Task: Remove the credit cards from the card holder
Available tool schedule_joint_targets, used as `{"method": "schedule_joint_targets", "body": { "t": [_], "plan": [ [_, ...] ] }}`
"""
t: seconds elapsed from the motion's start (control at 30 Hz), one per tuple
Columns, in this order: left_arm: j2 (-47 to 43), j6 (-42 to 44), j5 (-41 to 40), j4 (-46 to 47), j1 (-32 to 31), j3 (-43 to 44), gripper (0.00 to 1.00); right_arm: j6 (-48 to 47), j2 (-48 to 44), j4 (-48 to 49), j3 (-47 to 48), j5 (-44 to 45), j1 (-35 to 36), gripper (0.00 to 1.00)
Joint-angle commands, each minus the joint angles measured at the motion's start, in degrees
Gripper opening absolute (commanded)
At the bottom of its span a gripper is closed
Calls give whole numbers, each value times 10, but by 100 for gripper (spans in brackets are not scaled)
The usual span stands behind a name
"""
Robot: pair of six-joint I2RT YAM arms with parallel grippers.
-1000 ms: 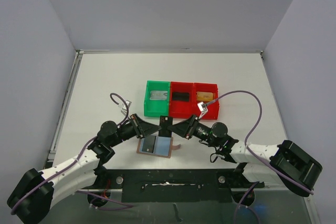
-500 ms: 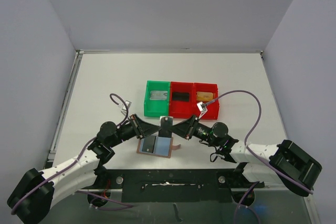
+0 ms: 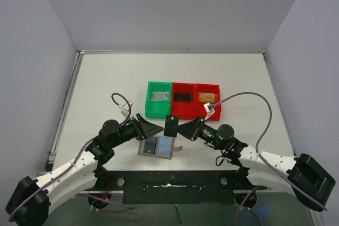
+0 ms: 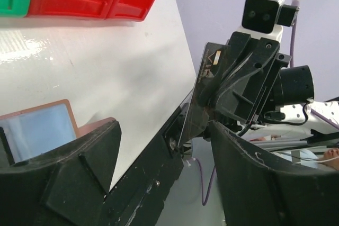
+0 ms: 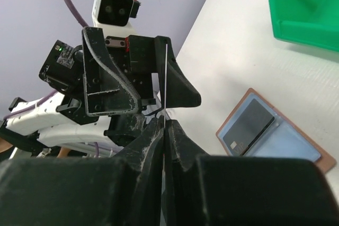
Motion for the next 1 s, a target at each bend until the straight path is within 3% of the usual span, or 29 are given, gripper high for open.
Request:
{"method": "schedule_joint_targets", "body": {
  "t": [0.0, 0.2, 0.5, 0.73, 0.97],
  "plan": [
    [-41, 29, -44, -60, -2, 33, 67, -33, -41, -48, 17, 53, 3, 0],
    [-86, 62, -120, -165, -1, 54, 69, -87, -79, -124, 39, 95, 5, 0],
    [-92, 138, -218, -303, 0, 112, 71, -251, -79, -257, 125, 178, 10, 0],
    [-65, 261, -299, -414, 0, 175, 71, -461, -5, -436, 247, 272, 16, 0],
    [-24, 353, -335, -461, 13, 216, 75, -617, 32, -448, 295, 323, 13, 0]
  ]
}}
